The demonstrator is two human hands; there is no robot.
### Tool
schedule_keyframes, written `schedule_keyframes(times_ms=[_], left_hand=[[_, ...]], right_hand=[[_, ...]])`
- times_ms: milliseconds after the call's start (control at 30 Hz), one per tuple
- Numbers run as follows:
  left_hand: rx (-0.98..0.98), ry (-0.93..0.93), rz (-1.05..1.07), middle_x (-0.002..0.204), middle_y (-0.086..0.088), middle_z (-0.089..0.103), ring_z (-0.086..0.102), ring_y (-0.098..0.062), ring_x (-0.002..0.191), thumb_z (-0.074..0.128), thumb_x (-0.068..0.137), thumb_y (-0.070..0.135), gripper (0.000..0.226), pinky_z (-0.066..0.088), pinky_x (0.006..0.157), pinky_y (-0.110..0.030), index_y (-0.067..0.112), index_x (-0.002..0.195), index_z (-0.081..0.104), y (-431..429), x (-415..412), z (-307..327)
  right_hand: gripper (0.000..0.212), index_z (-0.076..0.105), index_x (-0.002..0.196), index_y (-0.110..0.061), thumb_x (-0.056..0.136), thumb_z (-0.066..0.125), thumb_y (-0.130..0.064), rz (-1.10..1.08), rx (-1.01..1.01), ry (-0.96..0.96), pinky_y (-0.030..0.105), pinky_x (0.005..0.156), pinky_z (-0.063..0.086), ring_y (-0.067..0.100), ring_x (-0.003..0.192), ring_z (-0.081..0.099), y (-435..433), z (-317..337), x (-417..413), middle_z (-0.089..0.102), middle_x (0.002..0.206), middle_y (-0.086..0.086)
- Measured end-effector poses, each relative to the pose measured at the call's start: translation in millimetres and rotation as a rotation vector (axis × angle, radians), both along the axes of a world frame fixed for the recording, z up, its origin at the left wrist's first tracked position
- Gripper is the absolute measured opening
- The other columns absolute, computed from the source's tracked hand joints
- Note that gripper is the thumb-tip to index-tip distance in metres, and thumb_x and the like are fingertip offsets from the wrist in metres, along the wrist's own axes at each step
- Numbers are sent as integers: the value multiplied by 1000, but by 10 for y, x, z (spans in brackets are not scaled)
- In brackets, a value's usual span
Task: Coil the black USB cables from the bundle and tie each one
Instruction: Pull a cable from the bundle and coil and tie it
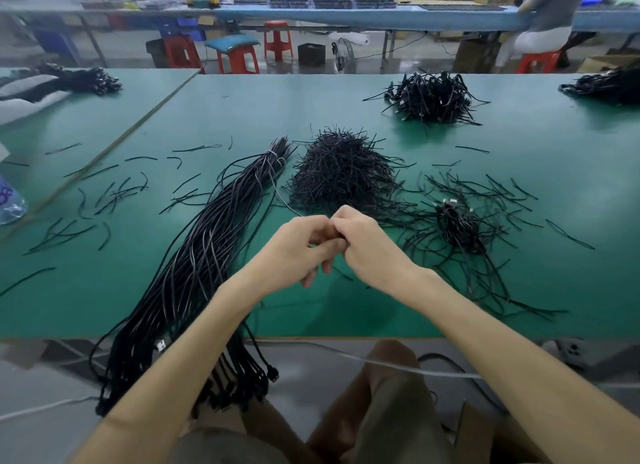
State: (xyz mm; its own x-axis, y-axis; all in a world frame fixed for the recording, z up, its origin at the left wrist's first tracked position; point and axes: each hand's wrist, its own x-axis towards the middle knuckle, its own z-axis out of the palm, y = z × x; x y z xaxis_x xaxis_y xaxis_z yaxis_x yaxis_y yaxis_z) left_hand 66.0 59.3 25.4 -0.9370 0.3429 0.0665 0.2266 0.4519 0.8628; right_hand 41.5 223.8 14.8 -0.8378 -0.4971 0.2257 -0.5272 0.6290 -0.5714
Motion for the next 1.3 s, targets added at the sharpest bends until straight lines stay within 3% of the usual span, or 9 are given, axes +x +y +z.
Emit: schedule_keyframes(times_ms=[267, 467, 567, 667, 767, 833, 967, 1133, 1300], left_hand=[[30, -193, -60, 68, -5, 63, 53, -25, 55, 53, 106, 26, 31, 47, 54, -30, 0, 94, 65, -501, 103, -54], [-10, -267, -109, 66, -4, 58, 54, -21, 57, 49, 108, 26, 32, 49, 56, -25, 4, 91, 64, -731, 87, -96], [29, -167, -41, 63, -3, 57, 48, -20, 49, 51, 108, 29, 31, 43, 48, -24, 11, 88, 66, -694, 51, -75], [36, -69, 59, 60, -2, 58, 42, -18, 42, 53, 107, 30, 30, 36, 42, -22, 15, 87, 70, -575, -39, -71], [29, -32, 74, 58, 1, 60, 41, -19, 38, 53, 107, 27, 28, 34, 40, -21, 13, 89, 71, -395, -91, -86], [62, -59, 53, 60, -1, 63, 43, -16, 35, 55, 106, 27, 24, 32, 37, -19, 11, 95, 68, -304, -93, -108], [356, -194, -6, 88, -9, 75, 63, -21, 52, 61, 103, 28, 25, 43, 42, -24, 5, 111, 65, -347, -67, -91], [818, -346, -215, 145, -12, 58, 67, -19, 117, 51, 106, 33, 47, 56, 86, -29, 5, 143, 56, -656, -53, -111], [1236, -455, -42, 92, 7, 62, 56, -6, 73, 64, 97, 30, 39, 49, 70, -21, 8, 128, 70, -466, -13, -150]], right_hand=[[34, 75, 101, -12, 101, 43, 0, -305, -91, 80, 40, 91, 50, 21, 98, 64, 107, 30, -105, 61, 113, 1], [35, 71, 87, -19, 109, 44, -23, -517, -349, 10, 28, 70, 45, 21, 80, 64, 294, 187, -337, 66, 108, 8], [25, 73, 109, -11, 106, 52, -25, -500, -154, -102, 35, 96, 42, 25, 109, 53, 342, 61, -324, 57, 123, 12], [41, 61, 132, -24, 92, 71, -30, -421, 93, 92, 39, 109, 24, 22, 129, 33, 284, 8, -123, 43, 135, 4], [62, 51, 143, -30, 87, 77, -31, -179, 68, 325, 37, 111, 22, 13, 126, 44, 171, 24, 38, 51, 133, -6], [47, 55, 138, -25, 94, 70, -30, -33, 39, 195, 38, 110, 32, 13, 113, 59, 95, 14, 64, 66, 117, -7], [17, 68, 99, -13, 105, 53, -19, -10, -130, 20, 35, 68, 46, 10, 62, 54, 79, -47, 81, 62, 69, -3], [27, 69, 89, -19, 107, 50, -24, -91, -264, 29, 40, 64, 46, 22, 56, 53, 139, -113, 113, 57, 59, 3], [30, 66, 85, -20, 106, 50, -34, -55, -352, 32, 41, 52, 40, 22, 48, 44, 28, -57, 205, 51, 53, 2]])
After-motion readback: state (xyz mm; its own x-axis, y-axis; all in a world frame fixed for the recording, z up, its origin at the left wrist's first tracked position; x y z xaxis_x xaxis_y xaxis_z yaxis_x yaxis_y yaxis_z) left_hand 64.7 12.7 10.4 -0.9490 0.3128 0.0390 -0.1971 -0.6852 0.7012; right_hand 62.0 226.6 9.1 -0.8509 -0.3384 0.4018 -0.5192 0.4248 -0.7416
